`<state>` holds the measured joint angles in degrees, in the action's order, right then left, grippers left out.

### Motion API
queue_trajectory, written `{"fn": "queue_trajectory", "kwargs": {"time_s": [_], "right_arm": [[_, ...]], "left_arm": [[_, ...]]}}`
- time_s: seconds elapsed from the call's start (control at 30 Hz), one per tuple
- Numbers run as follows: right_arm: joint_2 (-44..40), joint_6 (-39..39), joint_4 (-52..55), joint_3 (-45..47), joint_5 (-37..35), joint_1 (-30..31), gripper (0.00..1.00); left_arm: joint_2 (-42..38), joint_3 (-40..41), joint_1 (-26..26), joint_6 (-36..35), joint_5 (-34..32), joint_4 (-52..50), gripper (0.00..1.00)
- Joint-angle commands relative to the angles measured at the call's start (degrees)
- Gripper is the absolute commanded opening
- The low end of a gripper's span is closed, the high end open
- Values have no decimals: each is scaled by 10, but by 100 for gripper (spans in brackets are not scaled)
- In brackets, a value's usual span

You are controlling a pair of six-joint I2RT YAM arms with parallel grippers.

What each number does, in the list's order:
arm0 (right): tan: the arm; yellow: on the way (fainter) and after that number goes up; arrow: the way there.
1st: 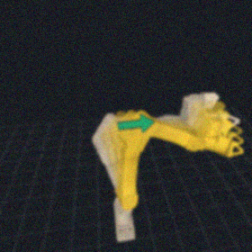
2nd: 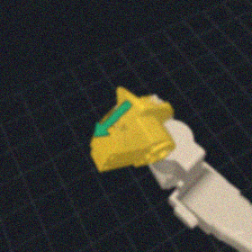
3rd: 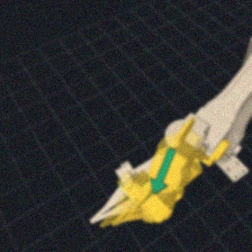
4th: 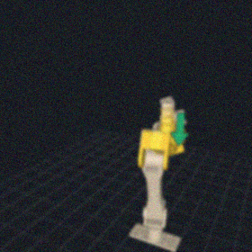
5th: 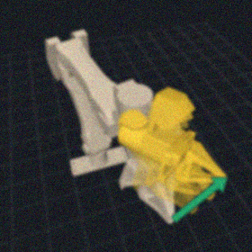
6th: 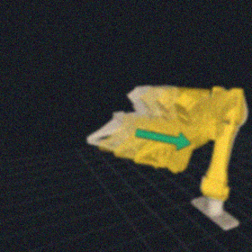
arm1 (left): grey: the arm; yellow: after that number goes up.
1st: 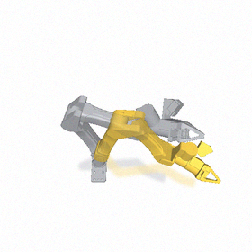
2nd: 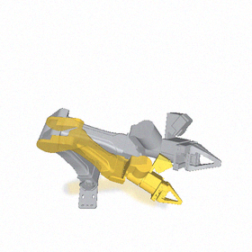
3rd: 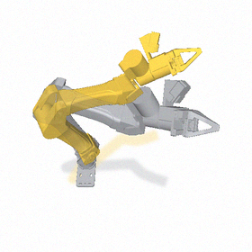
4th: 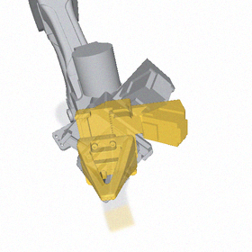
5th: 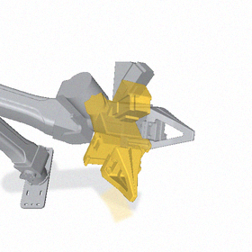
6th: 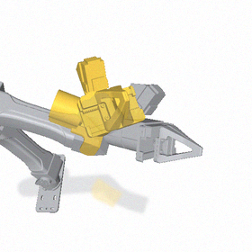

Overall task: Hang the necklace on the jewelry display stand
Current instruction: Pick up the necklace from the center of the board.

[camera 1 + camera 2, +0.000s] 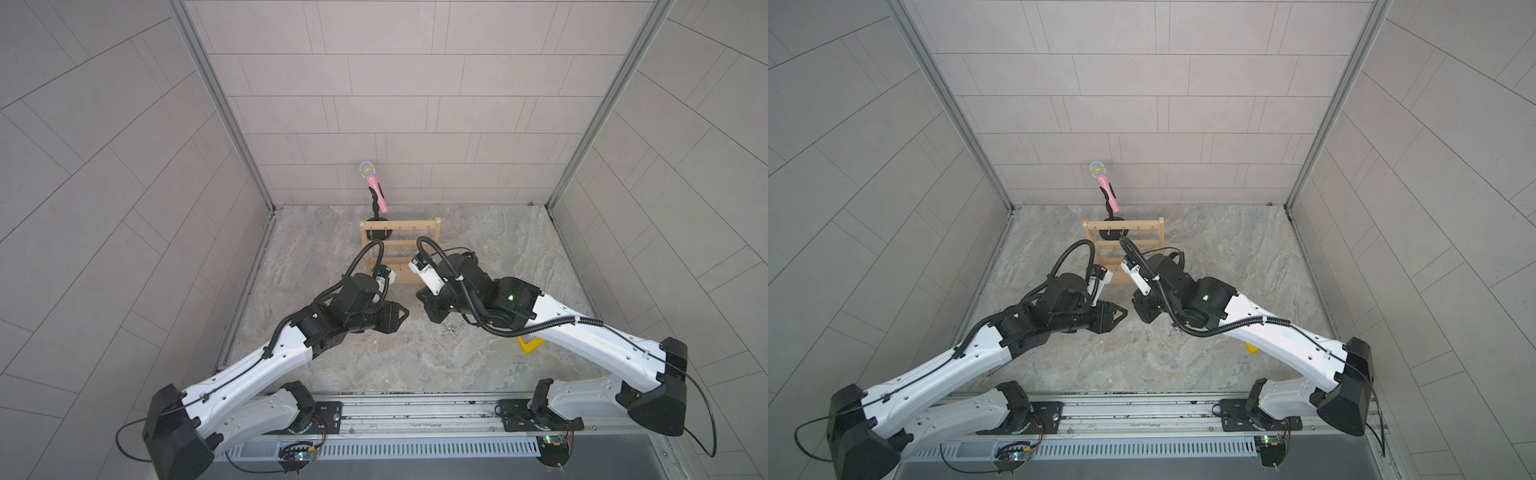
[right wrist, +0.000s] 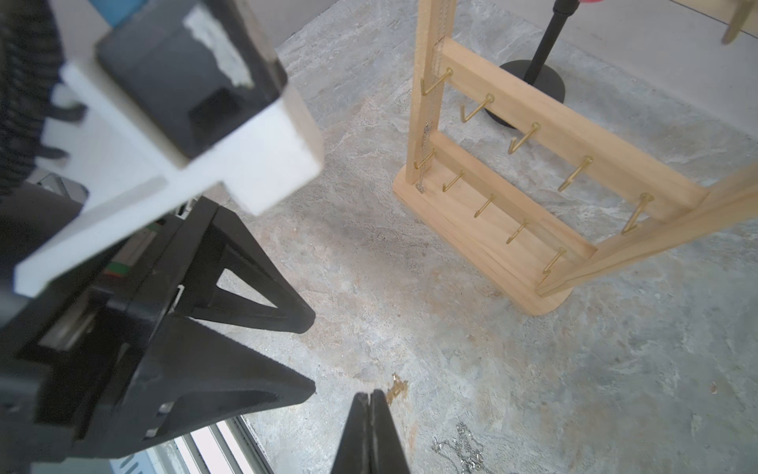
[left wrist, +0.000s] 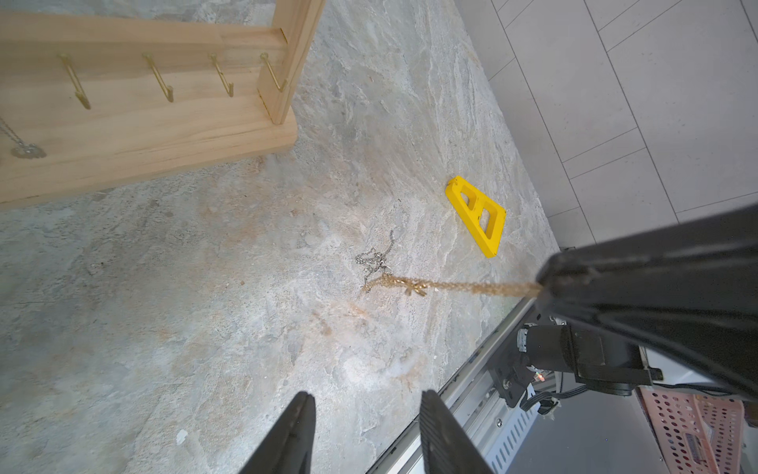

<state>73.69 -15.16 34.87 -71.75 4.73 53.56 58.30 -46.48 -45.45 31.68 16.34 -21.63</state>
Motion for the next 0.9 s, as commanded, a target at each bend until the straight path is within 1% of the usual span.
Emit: {"fn": "queue_trajectory", "kwargs": {"time_s": [0.0,0.23,0.5,0.73,0.87], "right_arm": [[-18,8,14,-15,29,-3,0],[-18,12,8,-23,75,-3,0],[-17,7,-6,-24,104,-5,0],[-18,-1,-16,-25,130,-6,0],[-21,-5,-19,-23,135,-9,0]], "left_arm": [[-10,-19,-3,0,5,27,44],[-18,-19,-6,-6,5,32,39],[-37,-23,-18,-15,16,34,38],[-40,-20,-20,-15,2,28,33],[-41,-23,-20,-19,-22,11,29]]}}
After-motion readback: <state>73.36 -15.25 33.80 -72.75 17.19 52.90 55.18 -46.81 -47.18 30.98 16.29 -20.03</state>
